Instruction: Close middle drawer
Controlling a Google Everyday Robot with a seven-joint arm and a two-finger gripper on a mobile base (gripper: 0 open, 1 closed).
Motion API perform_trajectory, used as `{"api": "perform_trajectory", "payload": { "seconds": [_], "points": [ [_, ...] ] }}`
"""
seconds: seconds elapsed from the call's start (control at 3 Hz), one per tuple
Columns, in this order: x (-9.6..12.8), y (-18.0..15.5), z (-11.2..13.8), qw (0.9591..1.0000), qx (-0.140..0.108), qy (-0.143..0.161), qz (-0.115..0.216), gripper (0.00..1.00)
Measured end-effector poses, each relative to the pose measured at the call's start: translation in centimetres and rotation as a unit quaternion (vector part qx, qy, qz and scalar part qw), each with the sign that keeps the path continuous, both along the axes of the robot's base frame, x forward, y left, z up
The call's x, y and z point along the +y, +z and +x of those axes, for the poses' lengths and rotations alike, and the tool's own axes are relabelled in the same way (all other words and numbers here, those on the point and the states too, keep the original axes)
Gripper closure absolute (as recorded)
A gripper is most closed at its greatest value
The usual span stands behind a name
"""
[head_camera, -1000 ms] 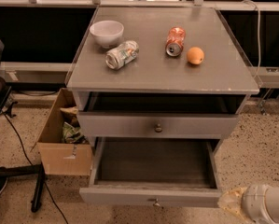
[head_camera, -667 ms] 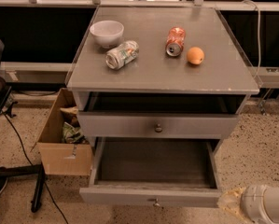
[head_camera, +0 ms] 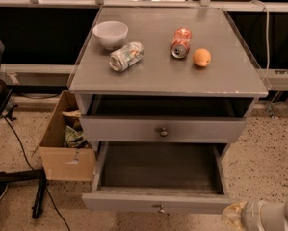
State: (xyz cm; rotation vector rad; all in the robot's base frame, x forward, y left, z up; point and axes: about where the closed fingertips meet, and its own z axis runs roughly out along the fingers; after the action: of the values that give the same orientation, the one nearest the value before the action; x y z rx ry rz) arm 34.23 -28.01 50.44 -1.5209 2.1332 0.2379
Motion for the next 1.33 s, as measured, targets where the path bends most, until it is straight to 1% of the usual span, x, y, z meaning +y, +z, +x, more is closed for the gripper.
{"api": "perform_trajectory", "payload": {
  "seconds": [0.33,0.67,1.0,1.33],
  "points": [
    [0.0,-3.4,0.4,0.9999,-0.003,0.010,0.002,1.00],
    [1.2,-7.4,1.1,0.9996,-0.009,0.019,0.021,1.00],
    [2.5,-9.4,1.6,0.9987,-0.020,0.025,0.039,1.00],
    [3.8,-10.3,2.5,0.9972,-0.039,0.035,0.053,1.00]
  ]
}}
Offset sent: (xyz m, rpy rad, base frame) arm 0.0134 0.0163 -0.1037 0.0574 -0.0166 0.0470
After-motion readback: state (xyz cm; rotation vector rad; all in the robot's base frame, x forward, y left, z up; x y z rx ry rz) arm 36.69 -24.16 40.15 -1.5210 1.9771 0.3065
